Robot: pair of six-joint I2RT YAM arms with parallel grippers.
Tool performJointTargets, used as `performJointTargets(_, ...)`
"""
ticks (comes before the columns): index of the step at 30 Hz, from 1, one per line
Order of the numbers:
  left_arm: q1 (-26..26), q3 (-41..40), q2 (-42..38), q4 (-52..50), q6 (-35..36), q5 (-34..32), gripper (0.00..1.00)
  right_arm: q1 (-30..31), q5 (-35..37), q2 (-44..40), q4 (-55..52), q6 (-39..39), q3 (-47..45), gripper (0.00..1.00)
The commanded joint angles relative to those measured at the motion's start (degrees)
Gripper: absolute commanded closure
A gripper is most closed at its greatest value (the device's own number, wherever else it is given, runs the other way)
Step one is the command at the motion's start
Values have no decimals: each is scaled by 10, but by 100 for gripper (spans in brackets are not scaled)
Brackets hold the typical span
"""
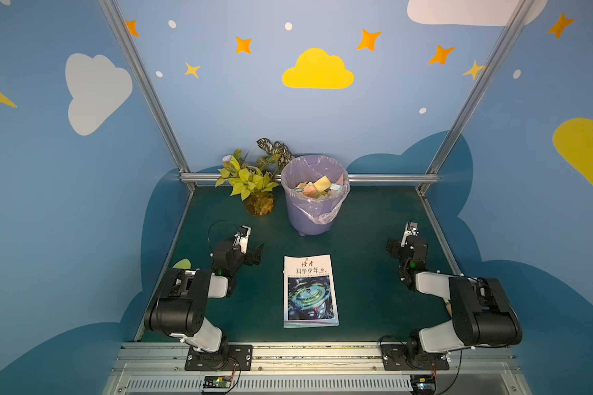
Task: Peel off the used sticky note
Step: Reset both arms
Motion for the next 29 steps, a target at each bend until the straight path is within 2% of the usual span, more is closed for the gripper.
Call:
performJointTargets(1,2,3,3,12,-6,-5,0,0,-17,-7,-10,-8,1,2)
performJointTargets(29,3,-1,3,20,-8,-11,0,0,-16,-7,-11,-7,1,2)
